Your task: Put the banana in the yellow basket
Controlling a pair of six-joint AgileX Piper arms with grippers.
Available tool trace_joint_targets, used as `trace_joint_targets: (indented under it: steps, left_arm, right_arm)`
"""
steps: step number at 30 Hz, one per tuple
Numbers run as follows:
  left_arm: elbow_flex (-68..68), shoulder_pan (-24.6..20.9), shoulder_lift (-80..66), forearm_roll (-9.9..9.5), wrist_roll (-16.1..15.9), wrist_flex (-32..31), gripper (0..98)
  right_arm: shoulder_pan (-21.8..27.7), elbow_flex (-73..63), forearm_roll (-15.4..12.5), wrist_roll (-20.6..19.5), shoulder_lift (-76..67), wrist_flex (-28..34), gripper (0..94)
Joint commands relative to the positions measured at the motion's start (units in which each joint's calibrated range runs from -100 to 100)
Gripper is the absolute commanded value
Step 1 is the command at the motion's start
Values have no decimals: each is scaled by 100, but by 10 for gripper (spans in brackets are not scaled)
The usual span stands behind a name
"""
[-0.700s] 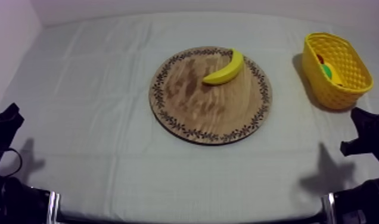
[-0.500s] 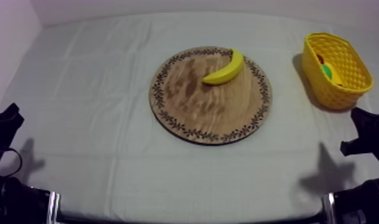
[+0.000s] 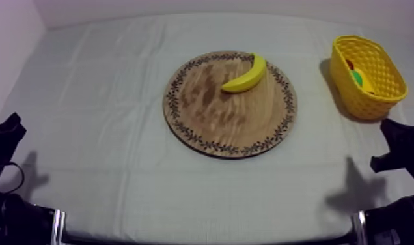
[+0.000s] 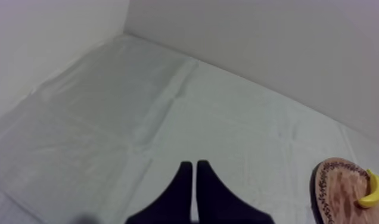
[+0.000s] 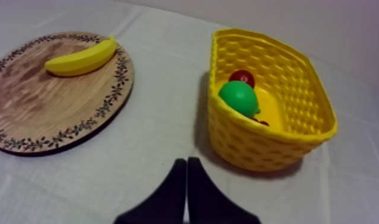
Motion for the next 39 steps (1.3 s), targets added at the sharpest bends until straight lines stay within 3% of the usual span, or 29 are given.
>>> trace_joint_targets:
  steps: [1,5,11,18,25,34,39]
  left_arm:
    - [-1,1,0,0,-3,-1,1]
    - [-1,1,0,0,-4,-1,1]
    - [-1,1,0,0,-5,-1,1]
    - [-1,1,0,0,-6,-1,1]
    - [-1,1,0,0,-6,-1,1]
    - [-1,1,0,0,-6,-1,1]
    - [-1,1,0,0,-6,-1,1]
  right_arm:
    - [-111,4,5,-178,-2,24,2]
    - [-418,4,10,-944,-6,30,2]
    - [-657,-83,29,-839,12,92,3]
    - [-1085,-523,889,-1277,721,-248,3]
    - [-1597,-2027,1064,-985,2146,393,3]
    - [-2173,-4213,1542,-857,4347,1490,3]
    - [-2287,-5266,1533,-589,5459,2148,3]
